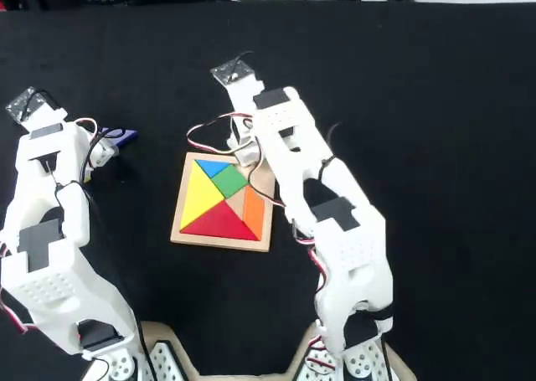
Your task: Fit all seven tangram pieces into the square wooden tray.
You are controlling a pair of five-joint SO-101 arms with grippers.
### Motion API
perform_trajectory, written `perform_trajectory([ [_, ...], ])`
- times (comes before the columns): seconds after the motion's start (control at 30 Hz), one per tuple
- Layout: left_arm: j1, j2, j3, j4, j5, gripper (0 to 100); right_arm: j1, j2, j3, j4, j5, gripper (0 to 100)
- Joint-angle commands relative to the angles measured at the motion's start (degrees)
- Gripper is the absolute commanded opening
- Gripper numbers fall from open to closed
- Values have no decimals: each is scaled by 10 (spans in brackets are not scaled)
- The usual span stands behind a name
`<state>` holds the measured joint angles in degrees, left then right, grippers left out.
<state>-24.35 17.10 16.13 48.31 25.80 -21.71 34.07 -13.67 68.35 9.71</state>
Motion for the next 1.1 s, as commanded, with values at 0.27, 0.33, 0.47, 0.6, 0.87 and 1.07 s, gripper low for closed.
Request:
perform_trajectory([
  [0.27, -17, -25, -5, 0, 6, 253, -33, -1, -31, 12, -2, 11],
  [0.33, -16, -25, -5, 0, 5, 253, -38, 1, -31, 11, -2, 11],
  [0.47, -15, -25, -5, 0, 4, 253, -38, 1, -30, 11, -3, 11],
  [0.6, -15, -25, -5, 0, 4, 253, -40, 1, -30, 28, -2, 11],
  [0.87, -12, -25, -5, 0, 2, 256, 1, -24, -54, 33, -5, 11],
  [1.07, -11, -25, -8, 0, -44, 257, 94, -80, -33, 30, -69, 11],
])
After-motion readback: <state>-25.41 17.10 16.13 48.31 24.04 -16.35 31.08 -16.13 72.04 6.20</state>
